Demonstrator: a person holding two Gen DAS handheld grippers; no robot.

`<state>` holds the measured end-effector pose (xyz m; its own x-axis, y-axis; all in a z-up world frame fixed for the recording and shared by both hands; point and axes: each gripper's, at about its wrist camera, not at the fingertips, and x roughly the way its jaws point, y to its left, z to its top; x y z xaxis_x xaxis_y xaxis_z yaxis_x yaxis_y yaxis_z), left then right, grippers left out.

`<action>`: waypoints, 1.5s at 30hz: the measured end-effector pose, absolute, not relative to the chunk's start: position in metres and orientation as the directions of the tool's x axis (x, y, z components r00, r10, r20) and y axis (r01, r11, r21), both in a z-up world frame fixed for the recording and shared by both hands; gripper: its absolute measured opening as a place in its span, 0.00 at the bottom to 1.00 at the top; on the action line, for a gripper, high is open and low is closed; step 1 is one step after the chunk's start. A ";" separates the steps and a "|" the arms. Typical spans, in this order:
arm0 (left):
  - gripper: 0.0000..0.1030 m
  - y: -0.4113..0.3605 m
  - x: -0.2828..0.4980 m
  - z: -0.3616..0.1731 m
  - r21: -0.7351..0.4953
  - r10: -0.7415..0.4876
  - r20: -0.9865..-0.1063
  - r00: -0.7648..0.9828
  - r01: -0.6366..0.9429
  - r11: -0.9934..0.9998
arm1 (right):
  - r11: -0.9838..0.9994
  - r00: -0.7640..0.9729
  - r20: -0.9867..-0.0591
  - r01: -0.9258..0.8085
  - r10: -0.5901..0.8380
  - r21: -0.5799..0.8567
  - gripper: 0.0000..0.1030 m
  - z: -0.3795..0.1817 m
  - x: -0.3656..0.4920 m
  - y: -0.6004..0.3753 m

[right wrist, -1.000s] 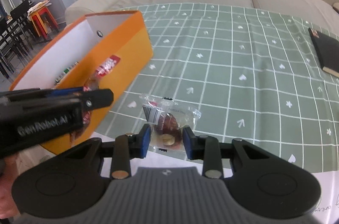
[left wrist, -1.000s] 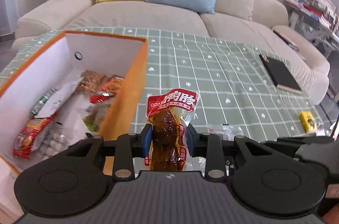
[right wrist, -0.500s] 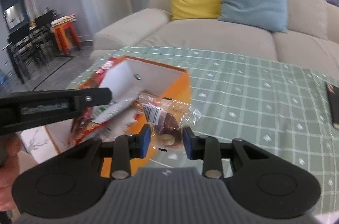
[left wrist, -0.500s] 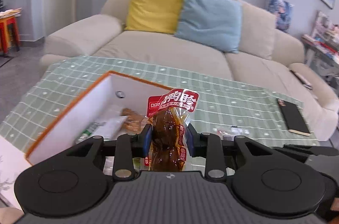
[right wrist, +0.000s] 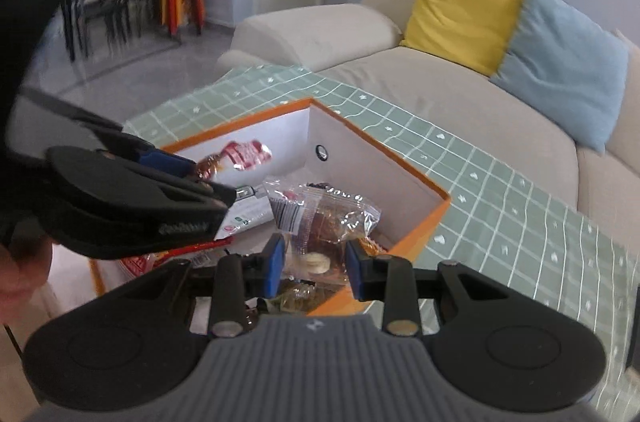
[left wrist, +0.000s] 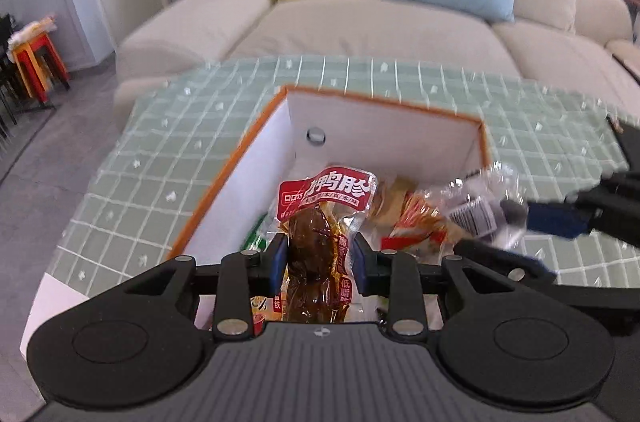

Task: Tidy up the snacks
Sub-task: 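Carry red duck snack with left tool into box while right tool carries clear packet, then open both tools to drop the snacks into the box and withdraw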

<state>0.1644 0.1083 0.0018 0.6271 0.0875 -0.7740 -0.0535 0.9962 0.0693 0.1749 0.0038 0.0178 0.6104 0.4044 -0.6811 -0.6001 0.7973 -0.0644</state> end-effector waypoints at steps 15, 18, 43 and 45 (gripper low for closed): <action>0.36 0.122 0.190 -0.047 0.101 0.091 -0.847 0.523 -0.010 0.995 | 0.719 0.568 -0.748 -0.672 0.344 -0.179 0.29 -0.023 0.201 0.034; 0.36 0.122 0.193 -0.055 0.102 0.100 -0.857 0.506 -0.024 0.995 | 0.719 0.557 -0.756 -0.674 0.344 -0.169 0.30 -0.031 0.203 0.034; 0.55 0.124 0.208 -0.068 0.145 0.154 -0.885 0.440 -0.054 0.988 | 0.712 0.547 -0.754 -0.686 0.364 -0.154 0.52 -0.040 0.207 0.037; 0.63 0.126 0.206 -0.066 0.135 0.151 -0.878 0.454 -0.066 0.989 | 0.719 0.559 -0.747 -0.676 0.360 -0.160 0.57 -0.038 0.207 0.035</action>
